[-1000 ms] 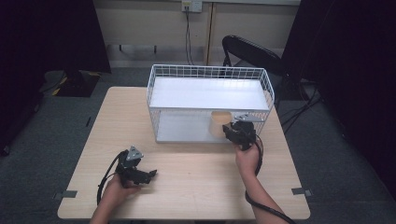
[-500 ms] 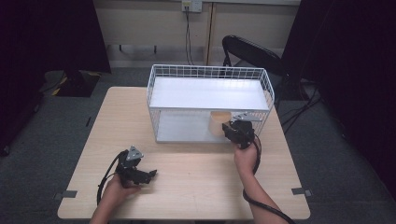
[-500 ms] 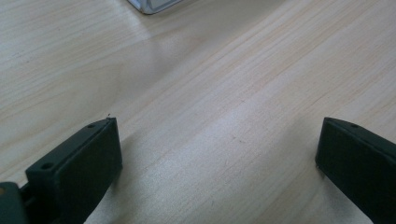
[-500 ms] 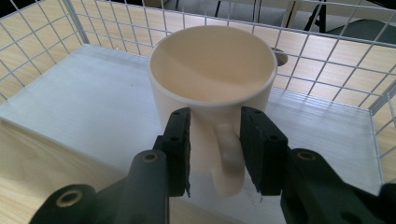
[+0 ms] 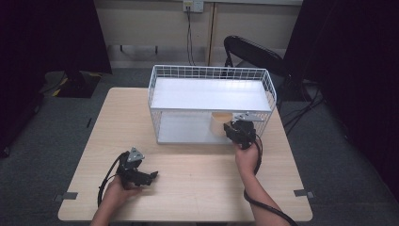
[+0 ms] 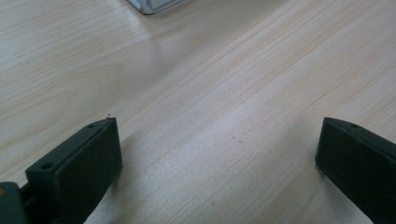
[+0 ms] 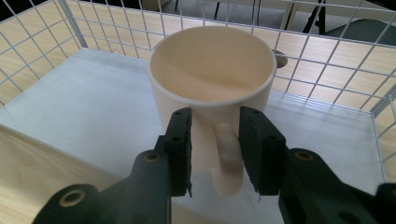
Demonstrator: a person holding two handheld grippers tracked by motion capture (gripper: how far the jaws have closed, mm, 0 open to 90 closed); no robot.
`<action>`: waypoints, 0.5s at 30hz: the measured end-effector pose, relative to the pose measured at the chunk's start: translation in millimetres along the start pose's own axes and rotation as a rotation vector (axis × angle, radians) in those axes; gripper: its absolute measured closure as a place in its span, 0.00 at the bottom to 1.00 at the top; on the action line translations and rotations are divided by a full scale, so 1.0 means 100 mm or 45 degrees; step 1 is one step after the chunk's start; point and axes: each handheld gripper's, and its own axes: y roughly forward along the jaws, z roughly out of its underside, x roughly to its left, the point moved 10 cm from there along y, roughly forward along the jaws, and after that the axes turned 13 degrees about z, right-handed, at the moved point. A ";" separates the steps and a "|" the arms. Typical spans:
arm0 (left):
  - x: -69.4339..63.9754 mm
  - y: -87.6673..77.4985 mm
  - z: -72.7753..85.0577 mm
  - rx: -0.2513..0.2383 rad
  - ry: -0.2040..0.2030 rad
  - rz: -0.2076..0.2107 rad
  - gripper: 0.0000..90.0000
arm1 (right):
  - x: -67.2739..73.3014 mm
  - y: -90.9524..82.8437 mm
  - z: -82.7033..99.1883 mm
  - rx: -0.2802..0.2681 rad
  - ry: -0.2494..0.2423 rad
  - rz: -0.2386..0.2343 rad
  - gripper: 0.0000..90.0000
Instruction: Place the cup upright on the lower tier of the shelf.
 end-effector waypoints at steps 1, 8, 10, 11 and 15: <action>0.00 0.00 0.00 0.000 0.000 0.000 0.00 | 0.00 0.00 0.00 0.000 0.000 0.003 0.71; 0.00 0.00 0.00 0.000 0.000 0.000 0.00 | -0.04 -0.04 0.01 0.001 0.012 0.005 0.60; 0.00 0.00 0.00 0.000 -0.001 0.001 0.00 | -0.04 -0.05 0.03 0.007 0.008 0.001 0.56; 0.00 0.00 0.00 0.000 -0.001 0.001 0.00 | -0.05 -0.06 0.03 0.003 0.000 0.004 0.54; 0.00 0.00 0.00 0.000 0.000 0.001 0.00 | -0.07 -0.09 0.04 -0.001 0.000 -0.006 0.46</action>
